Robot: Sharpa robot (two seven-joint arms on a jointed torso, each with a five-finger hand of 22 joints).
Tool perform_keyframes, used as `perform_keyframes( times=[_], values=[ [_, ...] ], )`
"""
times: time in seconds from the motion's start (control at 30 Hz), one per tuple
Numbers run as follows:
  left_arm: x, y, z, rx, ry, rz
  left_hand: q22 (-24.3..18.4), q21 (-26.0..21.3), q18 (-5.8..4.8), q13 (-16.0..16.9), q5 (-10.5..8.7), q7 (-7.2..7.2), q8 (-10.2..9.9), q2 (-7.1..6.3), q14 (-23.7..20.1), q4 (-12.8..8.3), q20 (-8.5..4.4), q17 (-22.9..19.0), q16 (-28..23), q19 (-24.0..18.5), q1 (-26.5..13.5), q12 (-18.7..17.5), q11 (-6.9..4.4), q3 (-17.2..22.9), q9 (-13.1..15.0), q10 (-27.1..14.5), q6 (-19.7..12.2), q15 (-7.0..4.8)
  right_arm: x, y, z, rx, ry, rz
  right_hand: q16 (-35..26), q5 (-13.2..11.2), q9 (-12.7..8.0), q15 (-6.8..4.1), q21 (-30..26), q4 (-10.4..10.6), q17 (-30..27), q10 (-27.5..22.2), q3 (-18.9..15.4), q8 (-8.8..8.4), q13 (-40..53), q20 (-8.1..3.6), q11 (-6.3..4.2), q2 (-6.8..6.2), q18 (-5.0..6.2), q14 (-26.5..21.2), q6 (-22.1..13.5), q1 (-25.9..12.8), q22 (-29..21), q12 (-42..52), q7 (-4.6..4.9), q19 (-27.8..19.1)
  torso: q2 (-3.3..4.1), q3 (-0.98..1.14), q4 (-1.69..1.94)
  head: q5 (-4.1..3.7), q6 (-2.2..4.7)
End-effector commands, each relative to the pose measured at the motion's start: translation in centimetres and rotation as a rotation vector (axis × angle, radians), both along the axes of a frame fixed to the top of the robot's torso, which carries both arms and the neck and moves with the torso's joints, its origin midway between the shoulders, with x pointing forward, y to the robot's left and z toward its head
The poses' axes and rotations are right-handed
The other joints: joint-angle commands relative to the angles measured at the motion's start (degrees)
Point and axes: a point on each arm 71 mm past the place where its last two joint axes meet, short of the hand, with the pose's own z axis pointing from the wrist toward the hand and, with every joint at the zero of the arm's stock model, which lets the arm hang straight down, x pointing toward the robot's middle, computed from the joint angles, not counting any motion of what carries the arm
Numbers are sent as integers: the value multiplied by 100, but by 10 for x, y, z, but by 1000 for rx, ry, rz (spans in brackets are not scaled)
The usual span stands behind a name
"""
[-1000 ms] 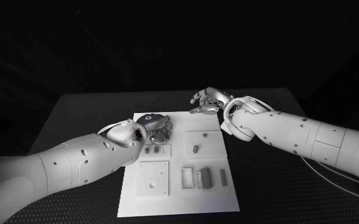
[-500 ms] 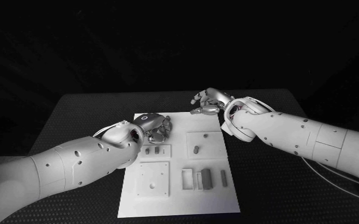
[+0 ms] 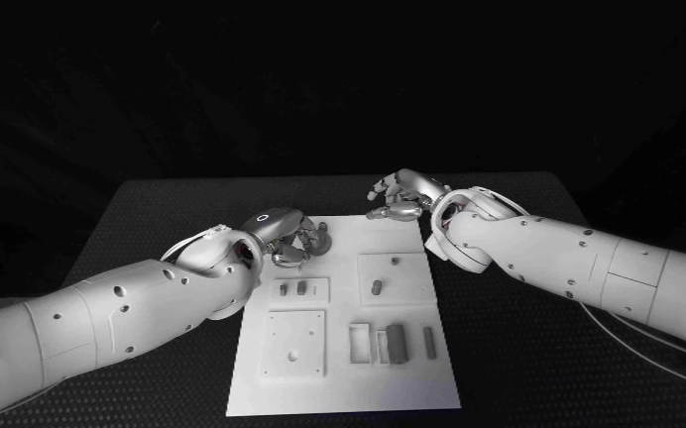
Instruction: Assemble the parts on the task board
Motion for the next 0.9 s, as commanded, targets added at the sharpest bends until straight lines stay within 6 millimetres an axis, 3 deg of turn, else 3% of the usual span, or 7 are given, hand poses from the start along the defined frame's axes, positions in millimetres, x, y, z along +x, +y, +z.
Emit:
perform_keyframes(
  times=[0.03, 0.33, 0.9],
  values=[
    [-5, 4, -2, 28, 48, -1, 118, 7, 448, 12, 16, 7, 21, 39, 26, 1, -33, -2, -28, 12, 3, 13, 2, 31, 14, 35, 54, -15, 0, 0, 0, -2, 5, 11, 40, -7, -5, -47, 22, 42, -10, -32, 5, 17, -7, -32, -8, -4, 91, -5, 1, -48, 75, 37, 32, 7, 5, 4, -5, 6, 4],
    [-8, 16, -4, 86, 41, -8, 118, 6, 444, 14, 14, 5, 21, 36, 25, -1, -35, -2, -33, 10, 3, 9, 1, 38, 17, 39, 58, -17, 0, -1, -1, -3, 5, 8, 40, -7, -5, -47, 22, 42, -11, -32, 5, 17, -9, -32, -8, -3, 91, -6, 1, -48, 75, 38, 32, 7, 0, -6, 9, 4, 1],
    [-2, 18, -8, 147, 19, 0, 119, 4, 438, 19, 15, 1, 21, 27, 25, -4, -41, -2, -39, 7, 13, 2, -3, 52, 21, 48, 63, -21, 0, -1, -1, -1, 7, 9, 40, -7, -5, -47, 22, 43, -12, -33, 4, 17, -11, -33, -8, -2, 91, -6, -1, -50, 75, 39, 32, 7, 8, 4, -9, 23, -3]
  ],
)
